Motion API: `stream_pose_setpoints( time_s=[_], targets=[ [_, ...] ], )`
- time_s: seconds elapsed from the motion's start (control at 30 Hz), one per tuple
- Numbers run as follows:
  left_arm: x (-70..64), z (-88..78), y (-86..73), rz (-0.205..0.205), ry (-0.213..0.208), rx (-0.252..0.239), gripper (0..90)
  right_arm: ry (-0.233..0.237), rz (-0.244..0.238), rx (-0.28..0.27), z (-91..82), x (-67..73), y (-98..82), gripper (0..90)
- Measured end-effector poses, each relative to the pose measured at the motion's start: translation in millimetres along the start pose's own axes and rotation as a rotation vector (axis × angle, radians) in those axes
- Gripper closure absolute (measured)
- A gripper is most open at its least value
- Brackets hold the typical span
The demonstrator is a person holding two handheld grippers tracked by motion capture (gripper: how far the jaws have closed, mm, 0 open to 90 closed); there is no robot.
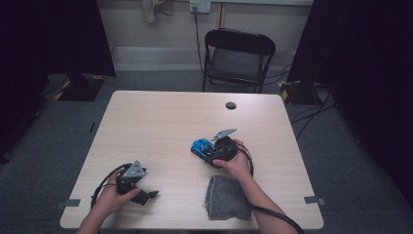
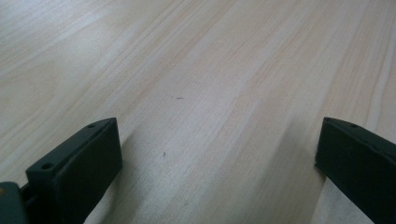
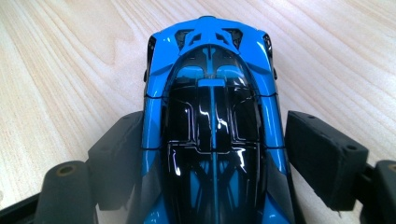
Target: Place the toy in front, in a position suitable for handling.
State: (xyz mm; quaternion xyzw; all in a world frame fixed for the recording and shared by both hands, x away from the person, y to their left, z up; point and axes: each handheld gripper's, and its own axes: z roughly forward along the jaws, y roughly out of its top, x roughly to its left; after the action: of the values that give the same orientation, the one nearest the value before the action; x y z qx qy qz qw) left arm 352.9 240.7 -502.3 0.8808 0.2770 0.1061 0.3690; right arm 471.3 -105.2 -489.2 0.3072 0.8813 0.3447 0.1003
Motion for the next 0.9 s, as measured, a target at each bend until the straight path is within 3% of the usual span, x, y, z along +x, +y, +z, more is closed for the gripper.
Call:
stream_pose_setpoints(
  time_s=[0.6, 0.9],
  targets=[
    [0.0, 0.0, 0.0, 0.001, 0.000, 0.001, 0.0, 0.000, 0.004, -0.025, -12.7, -1.6, 1.1, 19.8],
    [-0.5, 0.3, 0.2, -0.003, 0.004, 0.001, 0.0, 0.008, 0.029, -0.036, -23.9, -4.6, -1.5, 19.3]
  ],
)
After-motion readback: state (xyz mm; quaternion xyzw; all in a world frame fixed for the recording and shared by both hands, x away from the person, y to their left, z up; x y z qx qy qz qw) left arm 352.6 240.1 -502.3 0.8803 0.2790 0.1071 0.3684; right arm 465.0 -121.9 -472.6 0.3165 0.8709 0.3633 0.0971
